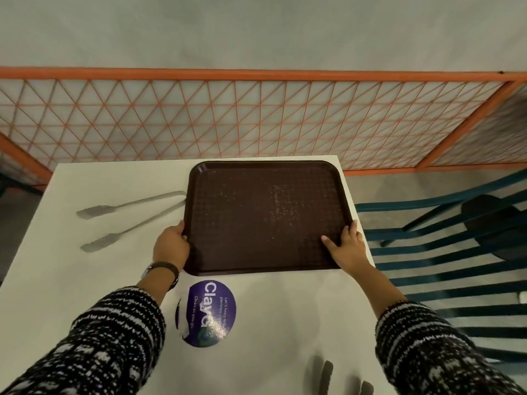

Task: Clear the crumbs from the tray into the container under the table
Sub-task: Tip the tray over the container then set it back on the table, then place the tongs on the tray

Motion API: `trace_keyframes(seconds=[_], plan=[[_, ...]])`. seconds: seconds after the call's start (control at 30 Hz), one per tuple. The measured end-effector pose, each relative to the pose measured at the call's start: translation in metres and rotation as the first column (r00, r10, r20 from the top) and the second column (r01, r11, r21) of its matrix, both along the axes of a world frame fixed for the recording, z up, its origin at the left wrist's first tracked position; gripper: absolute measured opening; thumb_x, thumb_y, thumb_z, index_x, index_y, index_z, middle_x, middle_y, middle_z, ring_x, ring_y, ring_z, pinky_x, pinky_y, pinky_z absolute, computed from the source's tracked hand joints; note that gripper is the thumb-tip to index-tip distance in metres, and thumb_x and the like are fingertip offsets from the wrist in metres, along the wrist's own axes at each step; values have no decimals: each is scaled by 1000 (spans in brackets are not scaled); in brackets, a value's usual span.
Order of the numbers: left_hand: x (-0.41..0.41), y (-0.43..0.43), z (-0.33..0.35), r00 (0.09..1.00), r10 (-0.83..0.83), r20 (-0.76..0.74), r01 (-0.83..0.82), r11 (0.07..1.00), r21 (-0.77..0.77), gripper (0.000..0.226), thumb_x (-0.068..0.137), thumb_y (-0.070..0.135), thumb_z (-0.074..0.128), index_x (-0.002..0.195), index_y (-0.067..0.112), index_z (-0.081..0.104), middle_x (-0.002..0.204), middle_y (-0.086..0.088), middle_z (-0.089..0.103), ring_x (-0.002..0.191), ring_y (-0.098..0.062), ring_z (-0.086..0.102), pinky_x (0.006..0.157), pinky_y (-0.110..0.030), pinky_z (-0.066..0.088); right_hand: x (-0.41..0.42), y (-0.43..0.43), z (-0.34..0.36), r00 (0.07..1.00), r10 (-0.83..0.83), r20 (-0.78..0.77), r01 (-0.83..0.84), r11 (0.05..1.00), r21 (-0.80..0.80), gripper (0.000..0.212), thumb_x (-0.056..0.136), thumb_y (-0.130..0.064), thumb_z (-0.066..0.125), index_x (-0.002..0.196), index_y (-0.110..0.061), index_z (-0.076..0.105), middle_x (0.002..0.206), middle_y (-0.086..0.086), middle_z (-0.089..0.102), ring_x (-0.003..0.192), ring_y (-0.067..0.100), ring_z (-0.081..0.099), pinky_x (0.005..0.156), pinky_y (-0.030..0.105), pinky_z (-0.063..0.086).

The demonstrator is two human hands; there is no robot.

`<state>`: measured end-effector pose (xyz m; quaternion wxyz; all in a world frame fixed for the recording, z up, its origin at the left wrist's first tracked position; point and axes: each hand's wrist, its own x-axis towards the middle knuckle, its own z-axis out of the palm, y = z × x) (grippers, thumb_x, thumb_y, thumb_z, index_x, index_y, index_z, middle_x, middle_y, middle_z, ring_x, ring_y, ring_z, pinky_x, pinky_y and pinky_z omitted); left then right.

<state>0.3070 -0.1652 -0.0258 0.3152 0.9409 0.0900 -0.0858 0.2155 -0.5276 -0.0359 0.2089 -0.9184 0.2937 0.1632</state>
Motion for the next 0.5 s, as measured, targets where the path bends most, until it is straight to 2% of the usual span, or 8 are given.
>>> trace_keyframes(seconds=[0.07, 0.37, 0.5], plan=[[1, 9, -2, 1000, 23, -3, -23, 1000, 11, 45, 89, 0, 42, 133, 8, 50, 121, -23, 61, 106, -40, 57, 88, -36, 43, 6, 9, -2, 1000, 9, 12, -9, 1000, 3, 85, 90, -62, 36, 149, -8, 9, 159, 6, -10, 145, 32, 6, 117, 44, 9], [-4, 32, -4, 997, 83, -5, -83, 997, -1, 43, 90, -1, 42, 132, 6, 50, 117, -24, 62, 99, -42, 58, 85, -38, 45, 14, 33, -6, 999, 37, 21, -36, 999, -8, 83, 90, -61, 34, 149, -8, 9, 159, 7, -9, 146, 30, 6, 117, 44, 7], [-4, 36, -1, 998, 47, -38, -49, 998, -35, 45, 93, 0, 39, 137, 7, 44, 124, -23, 58, 107, -41, 55, 91, -38, 42, 11, 34, -6, 998, 54, 14, -54, 998, -25, 82, 91, -59, 35, 150, -8, 9, 159, 8, -10, 145, 31, 6, 117, 44, 7]])
